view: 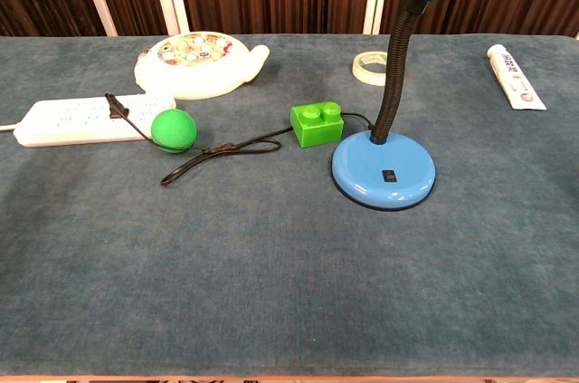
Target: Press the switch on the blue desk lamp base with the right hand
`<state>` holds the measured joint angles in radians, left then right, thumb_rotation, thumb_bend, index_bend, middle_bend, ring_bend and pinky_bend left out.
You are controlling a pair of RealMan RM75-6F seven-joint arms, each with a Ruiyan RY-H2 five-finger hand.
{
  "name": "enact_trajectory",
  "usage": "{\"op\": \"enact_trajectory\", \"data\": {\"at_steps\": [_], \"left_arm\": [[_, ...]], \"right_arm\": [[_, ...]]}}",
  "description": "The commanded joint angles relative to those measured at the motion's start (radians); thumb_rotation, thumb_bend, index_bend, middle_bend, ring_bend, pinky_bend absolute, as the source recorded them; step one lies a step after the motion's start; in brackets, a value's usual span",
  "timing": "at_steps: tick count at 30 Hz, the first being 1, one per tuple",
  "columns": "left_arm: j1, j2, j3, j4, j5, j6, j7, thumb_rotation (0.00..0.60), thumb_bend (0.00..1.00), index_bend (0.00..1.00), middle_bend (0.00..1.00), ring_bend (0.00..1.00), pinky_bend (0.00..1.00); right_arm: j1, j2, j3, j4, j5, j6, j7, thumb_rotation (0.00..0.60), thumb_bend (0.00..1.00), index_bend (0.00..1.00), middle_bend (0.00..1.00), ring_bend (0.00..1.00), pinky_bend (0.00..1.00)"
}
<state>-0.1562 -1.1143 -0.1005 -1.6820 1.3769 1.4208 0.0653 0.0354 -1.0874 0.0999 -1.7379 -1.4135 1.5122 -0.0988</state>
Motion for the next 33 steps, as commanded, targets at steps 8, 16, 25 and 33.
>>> {"op": "enact_trajectory", "data": {"at_steps": [8,16,25,33], "left_arm": [[0.003,0.003,0.002,-0.002,-0.007,-0.001,0.006,0.600,0.44,0.14,0.03,0.00,0.00],[0.007,0.005,-0.002,0.001,-0.007,0.008,-0.003,0.600,0.44,0.14,0.03,0.00,0.00],[0.007,0.004,-0.001,-0.001,-0.009,0.005,0.000,0.600,0.44,0.14,0.03,0.00,0.00],[0.009,0.008,-0.005,-0.013,-0.016,0.006,-0.003,0.600,0.44,0.14,0.03,0.00,0.00]], "right_arm": [[0.006,-0.001,-0.003,-0.005,0.003,-0.015,-0.008,0.600,0.23,0.04,0.03,0.00,0.00],[0.009,0.000,-0.002,-0.017,0.005,-0.023,0.001,0.600,0.23,0.04,0.03,0.00,0.00],[0.012,-0.011,0.002,-0.002,-0.033,0.000,0.038,0.600,0.23,0.04,0.07,0.25,0.09],[0.041,-0.027,-0.040,0.010,-0.078,-0.077,0.086,0.600,0.40,0.05,0.33,0.52,0.31]]}}
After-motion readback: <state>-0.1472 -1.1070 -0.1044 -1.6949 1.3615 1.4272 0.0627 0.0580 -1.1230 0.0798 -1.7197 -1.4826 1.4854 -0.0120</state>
